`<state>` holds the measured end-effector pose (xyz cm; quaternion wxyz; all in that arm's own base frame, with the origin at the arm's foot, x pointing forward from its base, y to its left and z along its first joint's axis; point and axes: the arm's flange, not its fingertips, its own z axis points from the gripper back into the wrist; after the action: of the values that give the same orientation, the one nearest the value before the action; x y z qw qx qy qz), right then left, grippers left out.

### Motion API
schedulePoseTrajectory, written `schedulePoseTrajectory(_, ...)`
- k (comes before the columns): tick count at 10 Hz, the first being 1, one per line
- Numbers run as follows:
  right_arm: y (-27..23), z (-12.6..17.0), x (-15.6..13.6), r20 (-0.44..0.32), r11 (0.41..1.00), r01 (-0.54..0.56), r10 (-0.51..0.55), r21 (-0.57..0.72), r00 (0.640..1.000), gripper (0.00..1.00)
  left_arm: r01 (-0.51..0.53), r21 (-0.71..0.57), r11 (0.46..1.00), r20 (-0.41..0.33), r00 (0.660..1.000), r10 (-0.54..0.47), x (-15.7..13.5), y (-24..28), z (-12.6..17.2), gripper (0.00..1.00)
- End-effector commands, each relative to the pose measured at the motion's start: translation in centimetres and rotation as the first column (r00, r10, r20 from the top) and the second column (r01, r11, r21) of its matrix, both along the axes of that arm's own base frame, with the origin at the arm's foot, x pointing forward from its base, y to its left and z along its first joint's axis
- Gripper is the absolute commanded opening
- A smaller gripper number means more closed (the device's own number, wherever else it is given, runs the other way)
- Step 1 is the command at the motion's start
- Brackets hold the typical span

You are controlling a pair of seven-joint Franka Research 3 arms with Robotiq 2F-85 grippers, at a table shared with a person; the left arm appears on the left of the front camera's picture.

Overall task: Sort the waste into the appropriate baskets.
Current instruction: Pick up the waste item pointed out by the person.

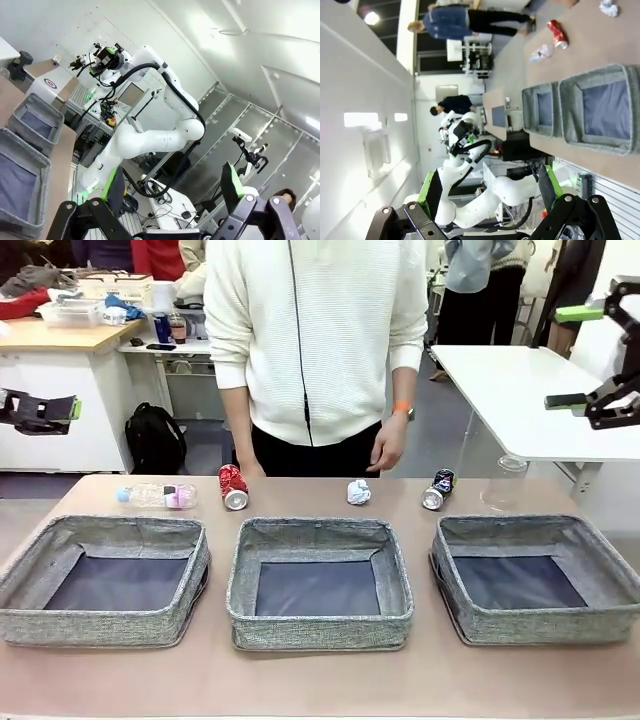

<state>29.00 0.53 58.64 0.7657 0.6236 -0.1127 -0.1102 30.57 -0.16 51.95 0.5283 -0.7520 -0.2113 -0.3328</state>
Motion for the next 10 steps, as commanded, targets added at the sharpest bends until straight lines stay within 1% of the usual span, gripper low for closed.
schedulePoseTrajectory(1,-0.06,0.14,0.32,0.024,1.000,-0.001,0.001,0.009,1.000,1.00,0.007,-0.006,1.000,0.020,1.000,-0.007,-0.29,0.12,-0.50,1.00)
schedulePoseTrajectory(10,-0.06,0.14,0.32,0.024,1.000,-0.001,0.001,0.009,1.000,1.00,0.007,-0.006,1.000,0.020,1.000,-0.007,-0.29,0.12,-0.50,1.00)
